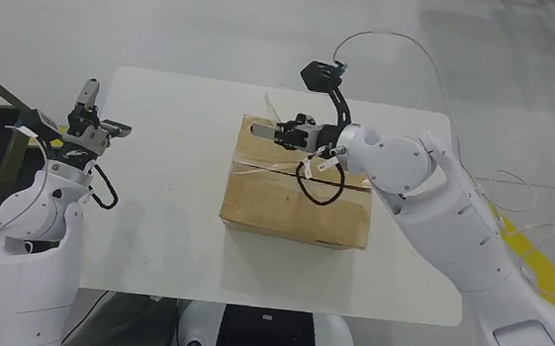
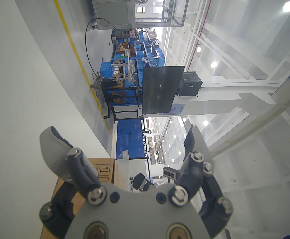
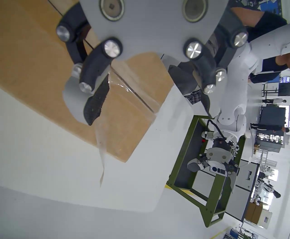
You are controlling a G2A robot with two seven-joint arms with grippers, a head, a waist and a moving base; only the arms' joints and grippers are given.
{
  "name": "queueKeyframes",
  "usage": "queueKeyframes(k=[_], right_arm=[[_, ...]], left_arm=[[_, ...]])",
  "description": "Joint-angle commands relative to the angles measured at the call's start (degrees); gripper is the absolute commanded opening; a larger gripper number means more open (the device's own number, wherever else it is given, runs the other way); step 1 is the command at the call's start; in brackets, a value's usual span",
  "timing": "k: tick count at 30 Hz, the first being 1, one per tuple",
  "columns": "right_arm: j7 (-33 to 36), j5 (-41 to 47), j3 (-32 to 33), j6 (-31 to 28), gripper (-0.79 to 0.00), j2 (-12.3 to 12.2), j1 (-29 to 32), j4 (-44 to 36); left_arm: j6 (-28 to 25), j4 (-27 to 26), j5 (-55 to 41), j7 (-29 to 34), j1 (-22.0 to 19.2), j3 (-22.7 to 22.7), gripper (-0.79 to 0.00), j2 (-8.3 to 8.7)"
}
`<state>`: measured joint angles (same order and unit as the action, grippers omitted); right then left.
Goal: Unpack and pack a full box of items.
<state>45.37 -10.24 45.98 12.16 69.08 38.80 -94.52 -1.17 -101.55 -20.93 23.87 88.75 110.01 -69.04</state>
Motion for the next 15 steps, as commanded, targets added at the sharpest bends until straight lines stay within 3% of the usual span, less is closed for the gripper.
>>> queueKeyframes(k=[1,11,15], right_arm=[[0.0,0.1,0.0,0.1,0.000,0.0,0.0,0.0],[-0.5,-1.3,-0.2,-0.6,0.000,0.0,0.3,0.2],[1.6,-4.3,-1.3,0.3,0.000,0.6,-3.1,2.2]], left_arm=[[0.0,0.0,0.0,0.0,0.0,0.0,0.000,0.00],[0.0,0.0,0.0,0.0,0.0,0.0,0.000,0.00],[0.0,0.0,0.0,0.0,0.0,0.0,0.000,0.00]])
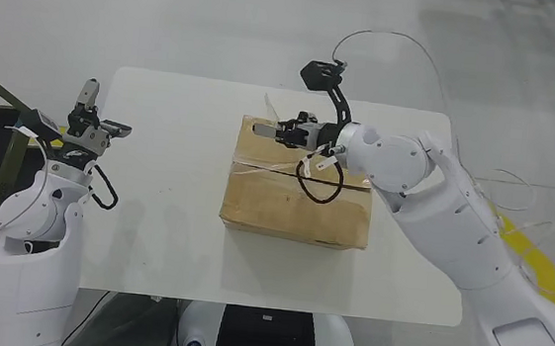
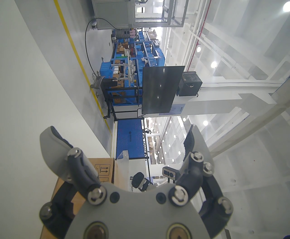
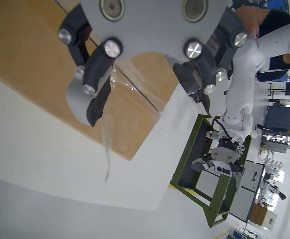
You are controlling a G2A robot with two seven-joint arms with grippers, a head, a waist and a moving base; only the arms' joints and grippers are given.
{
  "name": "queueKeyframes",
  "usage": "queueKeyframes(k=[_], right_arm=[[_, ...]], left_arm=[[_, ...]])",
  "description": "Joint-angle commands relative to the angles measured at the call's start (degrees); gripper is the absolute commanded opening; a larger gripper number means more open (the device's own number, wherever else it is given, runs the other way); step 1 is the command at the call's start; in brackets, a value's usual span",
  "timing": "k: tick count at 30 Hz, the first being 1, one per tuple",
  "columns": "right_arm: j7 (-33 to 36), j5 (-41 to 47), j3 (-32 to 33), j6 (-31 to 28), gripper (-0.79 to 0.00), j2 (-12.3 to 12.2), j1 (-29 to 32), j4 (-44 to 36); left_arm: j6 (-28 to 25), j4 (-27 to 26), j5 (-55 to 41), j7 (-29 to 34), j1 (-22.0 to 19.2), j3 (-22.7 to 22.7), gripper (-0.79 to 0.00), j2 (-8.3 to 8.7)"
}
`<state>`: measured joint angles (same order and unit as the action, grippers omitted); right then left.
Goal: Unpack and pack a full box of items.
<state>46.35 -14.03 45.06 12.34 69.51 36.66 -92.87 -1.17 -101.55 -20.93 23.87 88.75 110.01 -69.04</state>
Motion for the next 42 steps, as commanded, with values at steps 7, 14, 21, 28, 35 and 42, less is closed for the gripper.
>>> queueKeyframes(k=[7,14,21,28,35,42], right_arm=[[4.2,-1.2,-3.3,-3.5,0.000,1.9,-6.8,7.9],[5.4,-1.3,-6.4,-11.5,0.000,3.9,-11.0,16.5],[3.3,-1.7,-9.0,-13.0,0.000,6.2,-13.9,22.8],[2.0,-3.0,-11.6,-12.9,-0.006,8.4,-15.6,25.6],[1.3,-3.6,-13.5,-12.8,-0.102,10.7,-17.4,29.7],[1.8,-3.1,-14.0,-14.9,-0.508,12.5,-18.7,33.1]], left_arm=[[0.0,0.0,0.0,0.0,0.0,0.0,0.000,0.00],[0.0,0.0,0.0,0.0,0.0,0.0,0.000,0.00],[0.0,0.0,0.0,0.0,0.0,0.0,0.000,0.00],[0.0,0.0,0.0,0.0,0.0,0.0,0.000,0.00],[0.0,0.0,0.0,0.0,0.0,0.0,0.000,0.00],[0.0,0.0,0.0,0.0,0.0,0.0,0.000,0.00]])
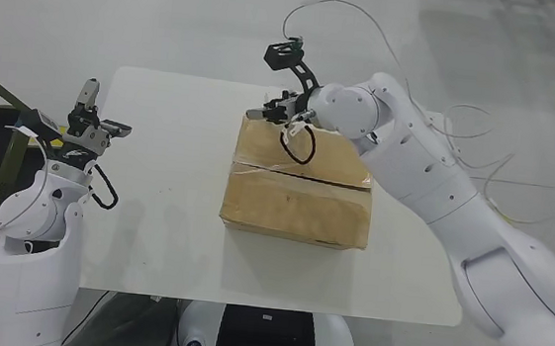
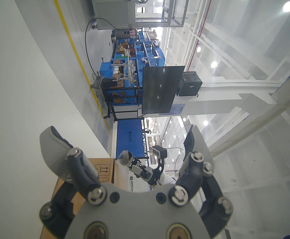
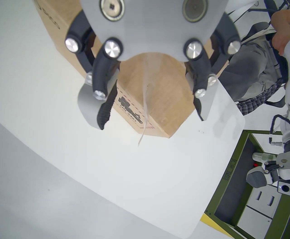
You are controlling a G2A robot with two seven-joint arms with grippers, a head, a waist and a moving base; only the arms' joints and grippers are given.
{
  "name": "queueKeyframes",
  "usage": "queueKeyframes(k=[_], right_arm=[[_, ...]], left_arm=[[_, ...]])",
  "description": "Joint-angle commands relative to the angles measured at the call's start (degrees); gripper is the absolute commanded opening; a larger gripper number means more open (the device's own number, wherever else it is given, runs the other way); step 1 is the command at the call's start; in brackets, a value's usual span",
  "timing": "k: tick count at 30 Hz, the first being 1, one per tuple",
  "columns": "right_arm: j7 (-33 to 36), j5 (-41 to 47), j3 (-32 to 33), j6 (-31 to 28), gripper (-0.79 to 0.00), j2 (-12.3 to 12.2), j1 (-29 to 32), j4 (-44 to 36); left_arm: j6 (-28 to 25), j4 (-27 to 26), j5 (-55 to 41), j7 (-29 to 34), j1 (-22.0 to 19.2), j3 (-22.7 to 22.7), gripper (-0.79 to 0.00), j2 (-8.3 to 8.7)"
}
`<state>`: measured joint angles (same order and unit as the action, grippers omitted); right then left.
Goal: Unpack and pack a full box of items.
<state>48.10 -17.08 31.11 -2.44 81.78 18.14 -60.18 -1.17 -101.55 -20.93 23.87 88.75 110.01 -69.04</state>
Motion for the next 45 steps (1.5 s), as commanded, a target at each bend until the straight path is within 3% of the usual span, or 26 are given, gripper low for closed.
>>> queueKeyframes(k=[1,5,8,10,11,12,19,25,30,37,42,45], right_arm=[[0.0,0.0,-0.2,-0.3,-0.502,0.5,-0.4,0.9],[0.2,-0.7,-0.7,-0.5,-0.486,1.5,-1.3,3.0],[0.4,-1.0,-1.0,-0.7,-0.542,2.2,-1.8,4.4],[0.4,-1.1,-0.9,-1.0,-0.634,2.5,-2.0,5.1],[0.5,-1.3,-0.9,-1.1,-0.742,2.7,-2.1,5.4],[0.5,-1.3,-0.7,-1.2,-0.785,2.8,-2.2,5.5],[0.4,-1.3,1.4,-2.2,-0.785,2.7,-1.5,4.1],[-1.8,-2.3,5.6,-0.7,-0.785,1.1,1.7,-0.2],[-5.5,-4.9,11.4,2.7,-0.785,-1.7,8.9,-10.3],[-8.5,-11.2,21.8,7.4,-0.785,-6.2,25.8,-30.8],[-9.6,-14.2,27.4,8.7,-0.785,-8.1,35.5,-40.5],[-9.9,-14.7,29.8,8.6,-0.727,-8.7,39.3,-44.1]], left_arm=[[0.0,0.0,0.0,0.0,0.0,0.0,0.000,0.00],[0.0,0.0,0.0,0.0,0.0,0.0,0.000,0.00],[0.0,0.0,0.0,0.0,0.0,0.0,0.000,0.00],[0.0,0.0,0.0,0.0,0.0,0.0,0.000,0.00],[0.0,0.0,0.0,0.0,0.0,0.0,0.000,0.00],[0.0,0.0,0.0,0.0,0.0,0.0,0.000,0.00],[0.0,0.0,0.0,0.0,0.0,0.0,0.000,0.00],[0.0,0.0,0.0,0.0,0.0,0.0,0.000,0.00],[0.0,0.0,0.0,0.0,0.0,0.0,0.000,0.00],[0.0,0.0,0.0,0.0,0.0,0.0,0.000,0.00],[0.0,0.0,0.0,0.0,0.0,0.0,0.000,0.00],[0.0,0.0,0.0,0.0,0.0,0.0,0.000,0.00]])
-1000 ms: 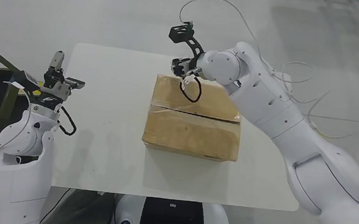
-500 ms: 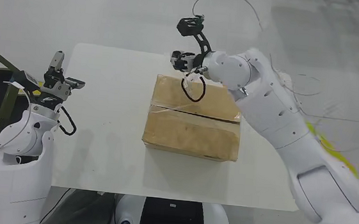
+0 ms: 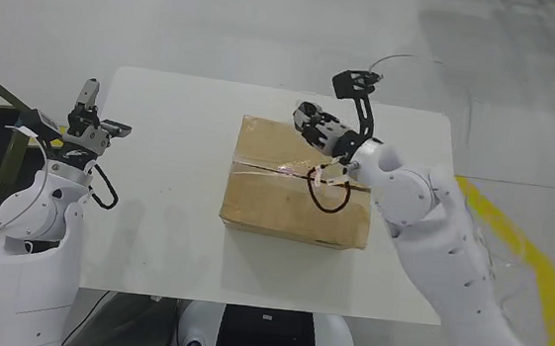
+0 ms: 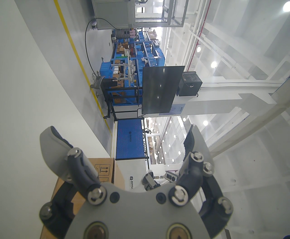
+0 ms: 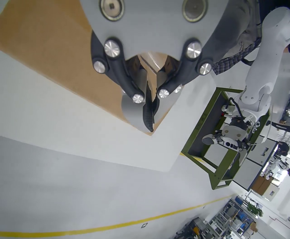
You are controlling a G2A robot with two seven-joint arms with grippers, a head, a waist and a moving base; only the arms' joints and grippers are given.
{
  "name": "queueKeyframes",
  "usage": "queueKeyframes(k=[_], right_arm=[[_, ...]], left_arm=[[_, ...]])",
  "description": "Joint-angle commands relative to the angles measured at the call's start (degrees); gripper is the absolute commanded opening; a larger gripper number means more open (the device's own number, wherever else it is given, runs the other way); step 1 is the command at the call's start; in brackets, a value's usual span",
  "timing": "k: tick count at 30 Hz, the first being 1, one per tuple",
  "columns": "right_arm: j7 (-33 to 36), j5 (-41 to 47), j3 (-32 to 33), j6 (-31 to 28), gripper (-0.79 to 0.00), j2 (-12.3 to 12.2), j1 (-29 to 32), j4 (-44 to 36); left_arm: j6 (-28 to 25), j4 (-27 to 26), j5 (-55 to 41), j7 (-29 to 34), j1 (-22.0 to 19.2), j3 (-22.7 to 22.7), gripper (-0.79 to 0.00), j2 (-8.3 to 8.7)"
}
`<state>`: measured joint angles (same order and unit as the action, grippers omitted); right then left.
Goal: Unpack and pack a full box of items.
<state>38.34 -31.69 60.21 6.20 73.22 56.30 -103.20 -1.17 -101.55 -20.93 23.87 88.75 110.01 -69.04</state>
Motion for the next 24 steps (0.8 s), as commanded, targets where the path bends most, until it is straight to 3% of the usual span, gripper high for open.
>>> queueKeyframes(k=[1,9,17,20,24], right_arm=[[-0.4,-0.2,1.3,-0.2,-0.711,-0.3,2.3,-2.2],[-1.0,1.6,5.2,-2.4,-0.640,-1.2,8.7,-6.6],[-4.7,3.3,9.3,-4.6,-0.686,-1.7,13.3,-9.8],[-6.5,0.5,10.4,-4.3,-0.754,-2.0,15.5,-12.2],[-6.5,-0.8,10.7,-3.6,-0.754,-2.2,17.4,-13.9]], left_arm=[[0.0,0.0,0.0,0.0,0.0,0.0,0.000,0.00],[0.0,0.0,0.0,0.0,0.0,0.0,0.000,0.00],[0.0,0.0,0.0,0.0,0.0,0.0,0.000,0.00],[0.0,0.0,0.0,0.0,0.0,0.0,0.000,0.00],[0.0,0.0,0.0,0.0,0.0,0.0,0.000,0.00]])
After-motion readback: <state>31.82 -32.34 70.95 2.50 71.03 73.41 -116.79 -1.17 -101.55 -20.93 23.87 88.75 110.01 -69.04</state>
